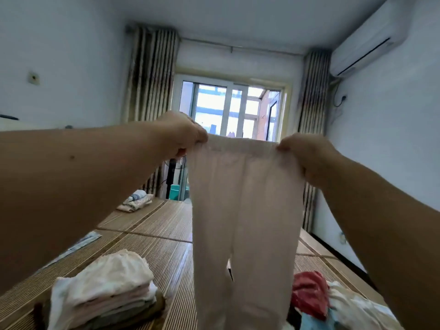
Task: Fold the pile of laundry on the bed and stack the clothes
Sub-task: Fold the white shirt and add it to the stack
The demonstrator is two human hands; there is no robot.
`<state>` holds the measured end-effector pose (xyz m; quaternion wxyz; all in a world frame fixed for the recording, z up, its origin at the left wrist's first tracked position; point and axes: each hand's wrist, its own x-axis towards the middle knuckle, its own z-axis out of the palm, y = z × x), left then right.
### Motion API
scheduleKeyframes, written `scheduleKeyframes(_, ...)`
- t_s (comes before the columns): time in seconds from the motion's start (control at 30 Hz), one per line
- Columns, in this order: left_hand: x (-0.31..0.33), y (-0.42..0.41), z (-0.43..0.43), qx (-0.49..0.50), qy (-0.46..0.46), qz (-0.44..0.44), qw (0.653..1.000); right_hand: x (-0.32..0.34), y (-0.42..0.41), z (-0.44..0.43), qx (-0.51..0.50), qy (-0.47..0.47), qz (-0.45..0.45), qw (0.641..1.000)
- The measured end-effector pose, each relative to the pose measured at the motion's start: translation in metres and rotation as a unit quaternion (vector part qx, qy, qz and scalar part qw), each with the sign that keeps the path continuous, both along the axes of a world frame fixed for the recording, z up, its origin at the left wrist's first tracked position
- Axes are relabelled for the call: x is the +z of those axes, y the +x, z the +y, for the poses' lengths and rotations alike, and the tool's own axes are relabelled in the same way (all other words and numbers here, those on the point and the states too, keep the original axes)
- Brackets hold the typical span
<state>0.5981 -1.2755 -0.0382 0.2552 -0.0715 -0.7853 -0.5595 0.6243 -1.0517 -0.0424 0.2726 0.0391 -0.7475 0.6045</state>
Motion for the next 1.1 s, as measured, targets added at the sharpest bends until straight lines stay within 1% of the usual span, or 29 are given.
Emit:
scheduleKeyframes(0.07,0.008,0.004,0.002,0.035,0.011,0.000,0.999,0.010,0.003,-0.010,0.001,-0.021,-0.009,1.000)
scheduleKeyframes(0.17,0.011,0.014,0.008,0.023,0.030,-0.001,0.999,0.015,0.005,-0.020,0.021,-0.062,-0.024,0.998)
scheduleKeyframes(0.3,0.007,0.032,0.023,-0.053,0.055,0.009,0.997,0.005,0.011,-0.035,0.044,-0.084,-0.026,0.995)
scheduleKeyframes(0.37,0.004,0.043,0.030,-0.085,0.048,0.012,0.995,0.000,0.015,-0.042,0.066,-0.087,-0.023,0.994)
scheduleKeyframes(0.43,0.002,0.052,0.036,-0.117,0.050,0.008,0.992,-0.003,0.021,-0.049,0.108,-0.092,-0.014,0.990)
scheduleKeyframes(0.5,0.003,0.059,0.040,-0.146,0.061,-0.005,0.987,-0.007,0.029,-0.055,0.171,-0.089,-0.008,0.981)
scheduleKeyframes(0.6,0.007,0.069,0.039,-0.212,0.083,-0.039,0.973,-0.013,0.034,-0.057,0.242,-0.056,0.002,0.969)
scheduleKeyframes(0.63,0.007,0.072,0.037,-0.230,0.064,-0.052,0.970,-0.015,0.033,-0.056,0.242,-0.046,0.009,0.969)
scheduleKeyframes(0.67,0.008,0.073,0.035,-0.236,0.021,-0.056,0.970,-0.017,0.032,-0.055,0.229,-0.034,0.017,0.973)
scheduleKeyframes(0.7,0.007,0.075,0.032,-0.225,-0.039,-0.041,0.973,-0.019,0.032,-0.053,0.214,-0.024,0.023,0.976)
scheduleKeyframes(0.77,0.003,0.074,0.026,-0.160,-0.160,0.029,0.974,-0.022,0.031,-0.049,0.193,-0.021,0.021,0.981)
scheduleKeyframes(0.8,0.000,0.070,0.024,-0.118,-0.196,0.060,0.972,-0.021,0.031,-0.049,0.192,-0.031,0.015,0.981)
scheduleKeyframes(0.83,-0.004,0.064,0.020,-0.092,-0.200,0.064,0.973,-0.020,0.031,-0.048,0.197,-0.047,0.007,0.979)
scheduleKeyframes(0.87,-0.010,0.059,0.016,-0.093,-0.179,0.032,0.979,-0.018,0.031,-0.048,0.204,-0.064,0.002,0.977)
scheduleKeyframes(0.9,-0.017,0.055,0.013,-0.120,-0.142,-0.026,0.982,-0.017,0.031,-0.047,0.219,-0.078,0.002,0.973)
scheduleKeyframes(0.93,-0.024,0.053,0.009,-0.163,-0.113,-0.088,0.976,-0.015,0.030,-0.046,0.235,-0.086,0.003,0.968)
scheduleKeyframes(0.97,-0.029,0.050,0.005,-0.215,-0.095,-0.140,0.962,-0.014,0.030,-0.044,0.248,-0.086,0.002,0.965)
scheduleKeyframes(1.0,-0.035,0.047,0.003,-0.259,-0.077,-0.165,0.949,-0.014,0.029,-0.042,0.256,-0.081,-0.005,0.963)
scheduleKeyframes(1.07,-0.044,0.041,0.000,-0.329,-0.032,-0.163,0.930,-0.015,0.027,-0.035,0.261,-0.057,-0.033,0.963)
scheduleKeyframes(1.1,-0.048,0.037,-0.001,-0.346,-0.022,-0.162,0.924,-0.017,0.026,-0.030,0.266,-0.046,-0.046,0.962)
